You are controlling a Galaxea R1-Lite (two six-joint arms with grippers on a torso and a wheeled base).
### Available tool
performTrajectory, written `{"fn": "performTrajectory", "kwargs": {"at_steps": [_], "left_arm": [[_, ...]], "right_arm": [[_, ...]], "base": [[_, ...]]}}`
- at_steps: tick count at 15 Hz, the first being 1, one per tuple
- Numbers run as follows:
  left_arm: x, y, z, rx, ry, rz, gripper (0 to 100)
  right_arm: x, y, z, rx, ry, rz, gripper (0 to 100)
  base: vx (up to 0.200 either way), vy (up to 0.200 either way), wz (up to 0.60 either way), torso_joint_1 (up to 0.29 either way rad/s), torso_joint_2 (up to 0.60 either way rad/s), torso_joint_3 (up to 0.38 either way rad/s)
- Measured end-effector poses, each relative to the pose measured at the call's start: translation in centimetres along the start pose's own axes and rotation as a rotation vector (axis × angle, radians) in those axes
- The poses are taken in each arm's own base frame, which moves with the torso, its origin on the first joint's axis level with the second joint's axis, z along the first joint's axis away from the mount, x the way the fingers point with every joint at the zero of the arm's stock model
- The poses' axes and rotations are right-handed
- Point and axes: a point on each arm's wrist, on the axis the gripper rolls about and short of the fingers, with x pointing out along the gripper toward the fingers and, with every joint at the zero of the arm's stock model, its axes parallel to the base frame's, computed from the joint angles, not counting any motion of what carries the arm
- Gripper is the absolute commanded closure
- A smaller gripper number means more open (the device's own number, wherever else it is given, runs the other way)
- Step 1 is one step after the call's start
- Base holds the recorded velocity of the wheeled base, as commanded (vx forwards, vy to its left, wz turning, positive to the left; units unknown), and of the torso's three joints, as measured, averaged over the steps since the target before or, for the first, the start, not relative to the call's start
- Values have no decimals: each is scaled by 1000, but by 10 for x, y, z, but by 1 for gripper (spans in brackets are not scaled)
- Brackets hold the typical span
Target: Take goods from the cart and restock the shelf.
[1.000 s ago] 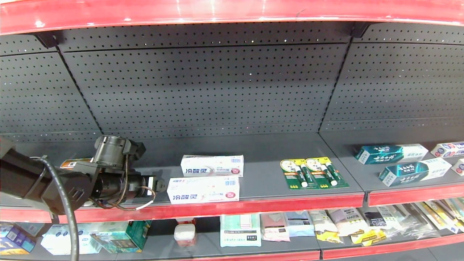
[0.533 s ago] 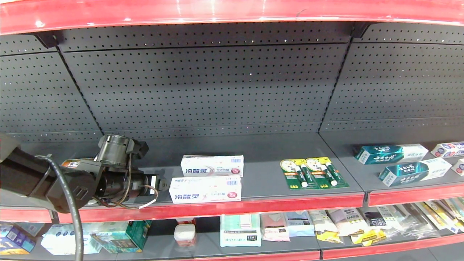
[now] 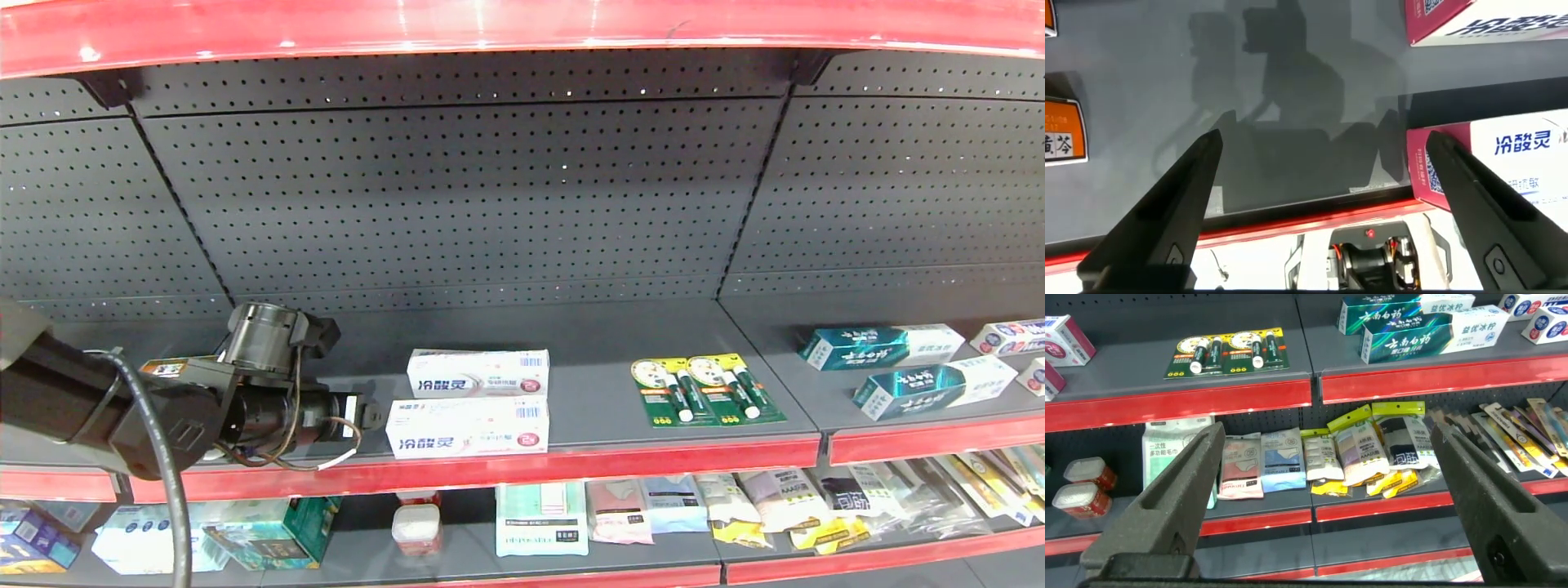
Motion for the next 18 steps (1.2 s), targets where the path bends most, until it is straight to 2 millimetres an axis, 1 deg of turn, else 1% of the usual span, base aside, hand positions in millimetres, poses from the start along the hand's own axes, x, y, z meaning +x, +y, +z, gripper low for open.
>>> {"fn": "performTrajectory", "kwargs": {"at_steps": [18], "left_arm": [[3, 0, 0, -1, 5, 1, 0]], "right_arm": [[0, 0, 0, 0, 0, 1, 0]], "base": [[0, 0, 0, 0, 0, 0]]}}
